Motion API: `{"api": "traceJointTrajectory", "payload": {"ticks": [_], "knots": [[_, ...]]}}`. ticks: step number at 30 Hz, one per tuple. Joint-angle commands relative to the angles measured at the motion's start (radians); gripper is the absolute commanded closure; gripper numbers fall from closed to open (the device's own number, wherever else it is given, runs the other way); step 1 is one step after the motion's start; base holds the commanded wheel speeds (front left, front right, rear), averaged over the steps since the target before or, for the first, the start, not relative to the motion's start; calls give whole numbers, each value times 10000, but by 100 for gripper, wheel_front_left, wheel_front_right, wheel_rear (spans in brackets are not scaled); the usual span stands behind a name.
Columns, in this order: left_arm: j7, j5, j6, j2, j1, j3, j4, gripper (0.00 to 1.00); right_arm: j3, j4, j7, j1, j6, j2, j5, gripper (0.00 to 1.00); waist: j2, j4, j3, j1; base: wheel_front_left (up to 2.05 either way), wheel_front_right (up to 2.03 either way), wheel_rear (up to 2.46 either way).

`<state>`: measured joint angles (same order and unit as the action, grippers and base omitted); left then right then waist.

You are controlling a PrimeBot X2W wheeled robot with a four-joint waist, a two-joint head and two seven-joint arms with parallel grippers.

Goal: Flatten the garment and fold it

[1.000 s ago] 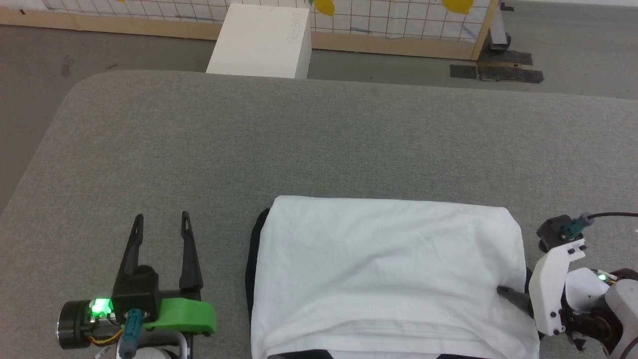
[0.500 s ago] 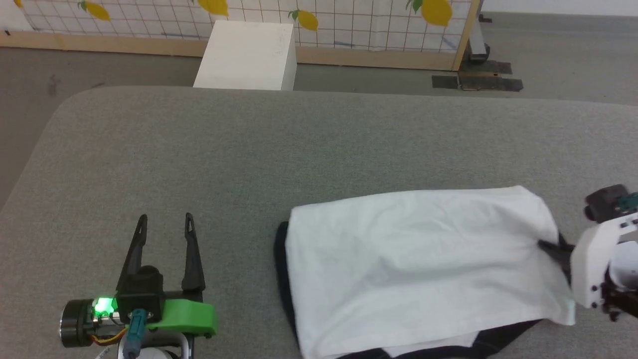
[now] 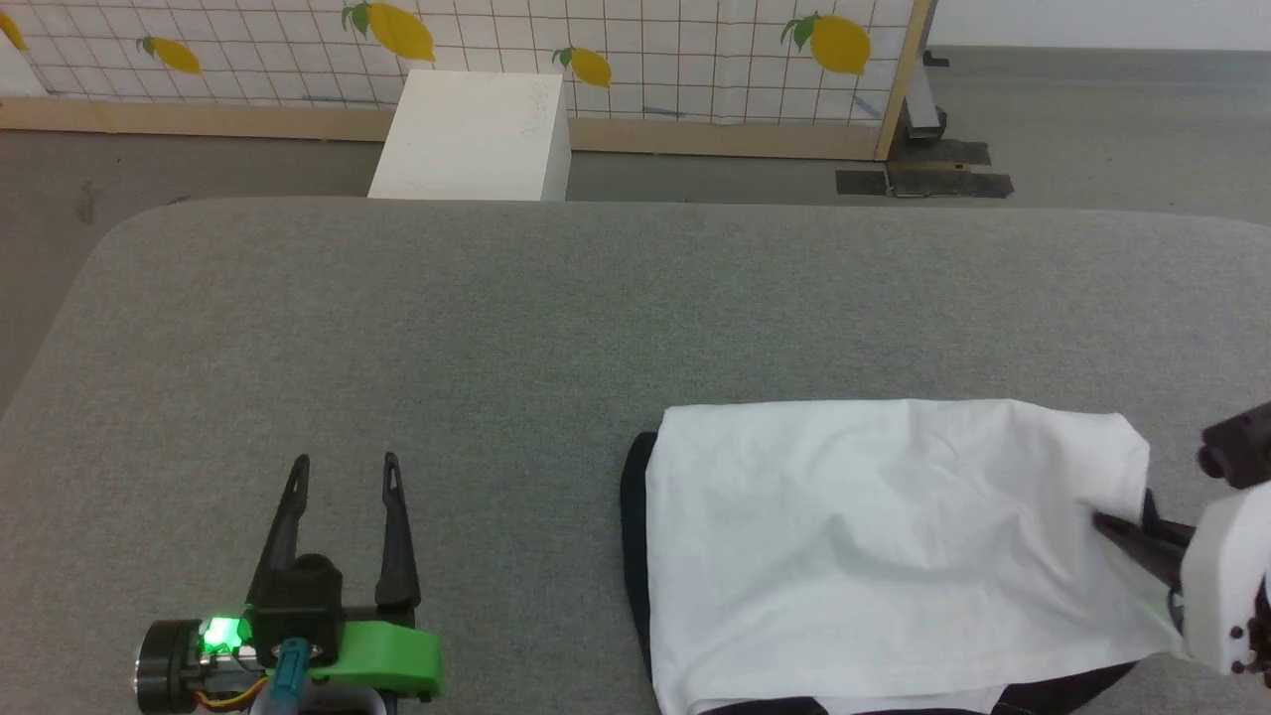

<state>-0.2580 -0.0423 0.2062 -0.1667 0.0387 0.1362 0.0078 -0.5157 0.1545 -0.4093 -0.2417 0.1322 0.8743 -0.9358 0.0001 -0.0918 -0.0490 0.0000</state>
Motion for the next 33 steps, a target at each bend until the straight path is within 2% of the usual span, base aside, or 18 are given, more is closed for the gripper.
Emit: {"api": "traceJointTrajectory", "payload": {"ticks": [1, 4, 8, 15, 19, 24, 30, 33], "knots": [[-38, 70, -54, 68, 134, -5, 20, 0, -4, -456, -99, 93, -15, -1, -26, 100, -1, -5, -7, 0, 0, 0, 0], [-38, 125, -86, 133, 78, 51, 51, 0, -171, -1529, -455, -39, -15, -150, 227, 100, -1, -42, -63, 0, 0, 0, 0], [-38, 151, -139, 253, -70, 136, 117, 0, -690, -2542, -1100, -623, -15, -660, 584, 100, -1, -151, -229, 0, 0, 0, 0], [-38, 129, -274, 464, -456, 263, 282, 0, -2336, -2706, -1939, -2347, -15, -1837, 1148, 100, -1, -499, -611, 0, 0, 0, 0], [-38, 104, -324, 562, -632, 265, 358, 0, -3306, -1995, -1906, -3366, -15, -2591, 1437, 100, -1, -693, -859, 0, 0, 0, 0], [-38, 90, -378, 689, -899, 261, 435, 0, -4291, -336, -1590, -4272, -15, -3496, 1741, 100, -1, -922, -1190, 0, 0, 0, 0], [-38, 78, -448, 819, -1209, 260, 512, 0, -5304, 2060, -1145, -4690, -15, -4171, 2046, 100, -1, -1099, -1549, 0, 0, 0, 0], [-38, 73, -479, 852, -1263, 218, 567, 0, -5829, 2699, -736, -4715, -15, -4308, 2004, 100, -1, -1100, -1561, 0, 0, 0, 0]]}}
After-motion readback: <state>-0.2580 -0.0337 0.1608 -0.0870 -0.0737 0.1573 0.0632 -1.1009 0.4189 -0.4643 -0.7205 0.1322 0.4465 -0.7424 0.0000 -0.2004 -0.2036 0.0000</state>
